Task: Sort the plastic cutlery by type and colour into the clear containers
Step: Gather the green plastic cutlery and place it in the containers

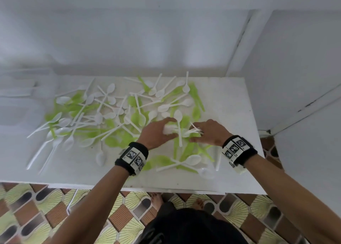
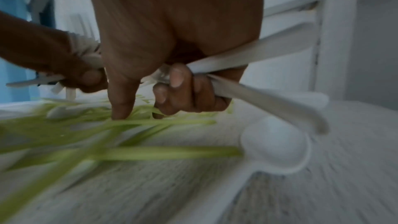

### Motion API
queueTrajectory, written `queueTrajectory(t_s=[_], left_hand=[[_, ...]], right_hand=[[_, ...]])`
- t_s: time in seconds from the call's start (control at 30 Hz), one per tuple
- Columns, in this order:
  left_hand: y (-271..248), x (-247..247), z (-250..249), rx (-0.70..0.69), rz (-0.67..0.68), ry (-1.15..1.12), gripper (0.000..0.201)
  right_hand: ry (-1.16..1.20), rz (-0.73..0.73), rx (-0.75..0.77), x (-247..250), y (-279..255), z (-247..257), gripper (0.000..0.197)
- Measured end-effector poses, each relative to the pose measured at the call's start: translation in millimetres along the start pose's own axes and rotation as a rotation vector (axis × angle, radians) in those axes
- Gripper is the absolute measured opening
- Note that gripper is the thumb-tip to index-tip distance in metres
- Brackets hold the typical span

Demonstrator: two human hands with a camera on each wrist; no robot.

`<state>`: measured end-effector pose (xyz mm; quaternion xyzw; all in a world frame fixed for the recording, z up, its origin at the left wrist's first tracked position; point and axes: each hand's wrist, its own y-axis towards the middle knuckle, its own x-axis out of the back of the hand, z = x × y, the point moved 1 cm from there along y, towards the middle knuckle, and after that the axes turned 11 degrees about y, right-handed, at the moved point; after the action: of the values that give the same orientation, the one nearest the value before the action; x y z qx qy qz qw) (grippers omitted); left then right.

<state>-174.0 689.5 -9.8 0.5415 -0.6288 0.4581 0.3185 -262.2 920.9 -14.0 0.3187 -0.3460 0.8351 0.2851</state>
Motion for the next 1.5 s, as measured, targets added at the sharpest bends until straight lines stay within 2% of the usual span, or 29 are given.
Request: queueTrajectory(t_s=[0.1, 0.27, 0.37, 0.43, 0.5, 0.57, 0.67, 0.73, 0.83, 0.93, 1.03, 1.13, 1.17, 1.27, 1.4, 1.5], left_hand=[[0.5, -21.8, -14.4, -0.103, 0.088, 0.289, 0.055], [-2.5, -23.6, -12.5, -0.01, -0.031, 0.339, 0.036], [-5.6, -24.4, -2.1, 0.09, -0.076, 0.294, 0.028], [-6.0, -26.5, 2.2, 0.186, -0.128, 0.243, 0.029], [-7.2, -29.3, 0.3, 0.267, -0.201, 0.184, 0.039], [-6.7, -33.9, -5.3, 0.3, -0.203, 0.161, 0.051], [-3.1, -40.2, -14.8, 0.309, -0.156, 0.154, 0.044], [-2.6, -43.2, -17.9, 0.334, -0.172, 0.152, 0.035], [-5.9, -46.3, -17.7, 0.38, -0.161, 0.122, 0.029], [-9.1, -43.7, -11.4, 0.399, -0.182, 0.088, 0.024], [-14.3, -29.6, -6.8, 0.38, -0.3, -0.012, 0.02], [-16.7, -7.1, -3.4, 0.333, -0.417, -0.114, 0.018], [-16.5, 1.3, -2.7, 0.319, -0.435, -0.158, 0.023], [-13.2, 22.5, 5.3, 0.337, -0.416, -0.433, 0.04], [-12.6, 38.3, 29.6, 0.212, -0.295, -0.792, 0.037], [-13.2, 49.7, 59.3, 0.194, -0.273, -0.926, 0.031]], right_hand=[[0.027, -0.055, -0.005, 6.3, -3.0, -12.3, 0.035], [-0.053, -0.044, -0.029, 23.2, -9.2, -24.6, 0.02], [-0.09, -0.066, -0.096, 29.2, -7.1, -30.7, 0.029], [-0.117, -0.088, -0.116, 30.0, -2.3, -32.9, 0.043], [-0.097, -0.08, -0.094, 26.3, 3.8, -30.4, 0.059], [-0.08, -0.058, -0.043, 17.2, 9.0, -20.1, 0.071], [-0.077, -0.044, 0.042, 1.1, 13.6, -4.7, 0.073], [-0.078, -0.019, 0.06, -7.3, 17.5, -2.4, 0.066], [-0.007, -0.022, 0.046, -12.0, 24.7, -8.3, 0.039], [0.038, -0.042, 0.041, -9.0, 29.2, -14.2, 0.031], [0.011, -0.074, 0.021, -2.5, 33.8, -15.2, 0.022], [0.039, -0.119, 0.015, 5.1, 35.8, 2.8, 0.04], [0.099, -0.123, 0.02, 7.2, 35.4, 13.9, 0.041], [0.312, -0.139, 0.024, 7.5, 39.9, 48.4, 0.035], [0.802, -0.201, 0.049, -0.1, 53.0, 101.0, 0.027], [0.93, -0.218, 0.104, -13.5, 74.1, 148.9, 0.027]])
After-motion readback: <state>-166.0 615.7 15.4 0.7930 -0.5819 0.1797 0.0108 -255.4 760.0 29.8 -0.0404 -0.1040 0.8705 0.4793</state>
